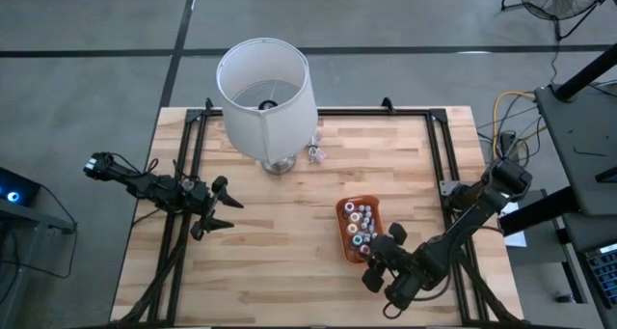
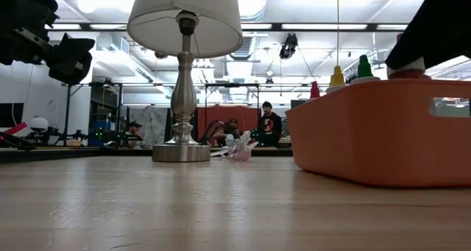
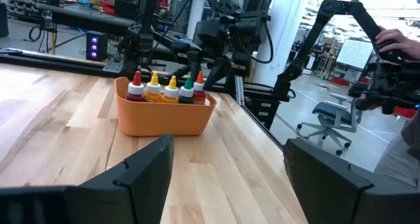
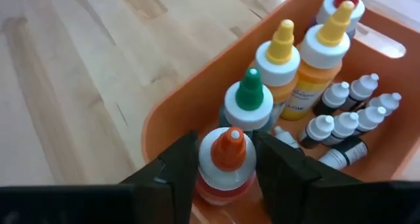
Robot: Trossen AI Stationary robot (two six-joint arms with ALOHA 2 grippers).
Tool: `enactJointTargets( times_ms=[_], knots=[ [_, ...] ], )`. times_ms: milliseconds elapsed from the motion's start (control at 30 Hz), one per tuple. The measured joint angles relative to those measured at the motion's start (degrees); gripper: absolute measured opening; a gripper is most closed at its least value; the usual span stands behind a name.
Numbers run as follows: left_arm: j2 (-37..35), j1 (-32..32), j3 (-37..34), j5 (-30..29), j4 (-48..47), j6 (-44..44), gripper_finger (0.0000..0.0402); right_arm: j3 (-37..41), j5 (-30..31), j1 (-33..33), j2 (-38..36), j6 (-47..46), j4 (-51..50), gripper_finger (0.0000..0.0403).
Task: Pick & Place food coloring
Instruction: Put the big food coloring bottle into the orange bin, then return to Home Position
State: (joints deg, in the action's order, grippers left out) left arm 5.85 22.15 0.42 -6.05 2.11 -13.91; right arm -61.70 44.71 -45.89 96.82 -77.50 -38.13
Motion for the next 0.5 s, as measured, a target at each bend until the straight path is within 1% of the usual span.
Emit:
enactJointTargets(
  times_ms=[233, 500],
  knots=[
    [0.0, 0.0, 0.0, 0.0, 0.0, 0.0, 0.0259, -0.2, 0.0, 0.0, -0.2, 0.7, 0.3, 0.0177],
    [0.0, 0.0, 0.0, 0.0, 0.0, 0.0, 0.0259, -1.6, -0.2, 0.0, -1.9, 4.2, -0.5, 0.02]
  ],
)
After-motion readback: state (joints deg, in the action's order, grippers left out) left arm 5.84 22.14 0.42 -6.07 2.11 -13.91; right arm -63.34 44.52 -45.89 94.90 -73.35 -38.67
